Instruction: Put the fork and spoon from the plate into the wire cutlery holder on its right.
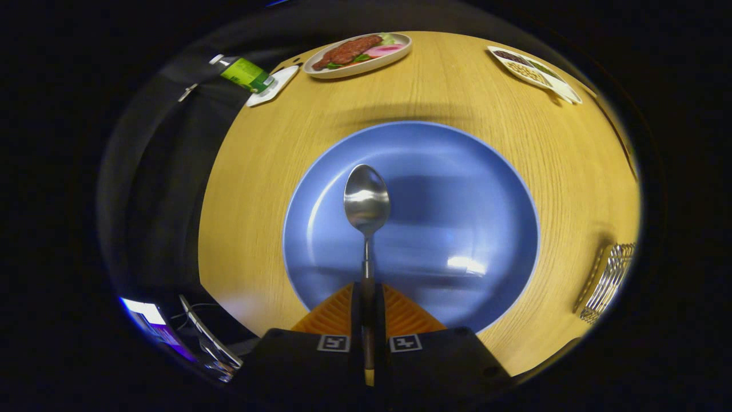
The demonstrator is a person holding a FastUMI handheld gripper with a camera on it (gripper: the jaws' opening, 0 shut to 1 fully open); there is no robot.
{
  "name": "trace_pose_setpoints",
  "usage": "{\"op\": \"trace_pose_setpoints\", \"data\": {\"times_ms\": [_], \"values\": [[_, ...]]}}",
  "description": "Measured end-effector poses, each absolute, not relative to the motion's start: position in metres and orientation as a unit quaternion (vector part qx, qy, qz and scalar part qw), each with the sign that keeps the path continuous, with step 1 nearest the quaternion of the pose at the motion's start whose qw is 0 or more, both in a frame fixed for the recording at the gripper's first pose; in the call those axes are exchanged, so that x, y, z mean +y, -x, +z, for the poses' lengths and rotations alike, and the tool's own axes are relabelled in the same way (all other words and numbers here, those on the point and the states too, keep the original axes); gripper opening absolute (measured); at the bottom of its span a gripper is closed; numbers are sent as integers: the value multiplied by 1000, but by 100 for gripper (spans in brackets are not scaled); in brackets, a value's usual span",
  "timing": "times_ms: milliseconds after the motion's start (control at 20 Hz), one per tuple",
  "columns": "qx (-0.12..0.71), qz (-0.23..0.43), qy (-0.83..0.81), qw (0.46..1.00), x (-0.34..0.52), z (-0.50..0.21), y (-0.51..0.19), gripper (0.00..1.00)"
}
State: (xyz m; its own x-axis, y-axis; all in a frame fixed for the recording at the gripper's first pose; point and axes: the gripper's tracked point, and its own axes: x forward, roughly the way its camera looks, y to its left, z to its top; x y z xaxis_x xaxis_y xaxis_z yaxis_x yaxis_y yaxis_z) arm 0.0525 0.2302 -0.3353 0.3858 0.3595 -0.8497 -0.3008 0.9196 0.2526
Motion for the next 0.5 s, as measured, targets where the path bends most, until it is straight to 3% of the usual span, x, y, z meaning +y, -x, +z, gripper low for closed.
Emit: {"op": "trace_pose_setpoints", "data": {"times_ms": [150,500], "values": [[512,218,-31,830,228,-331,-51,6],[501,246,-36,829,209,-276,-25,6]]}}
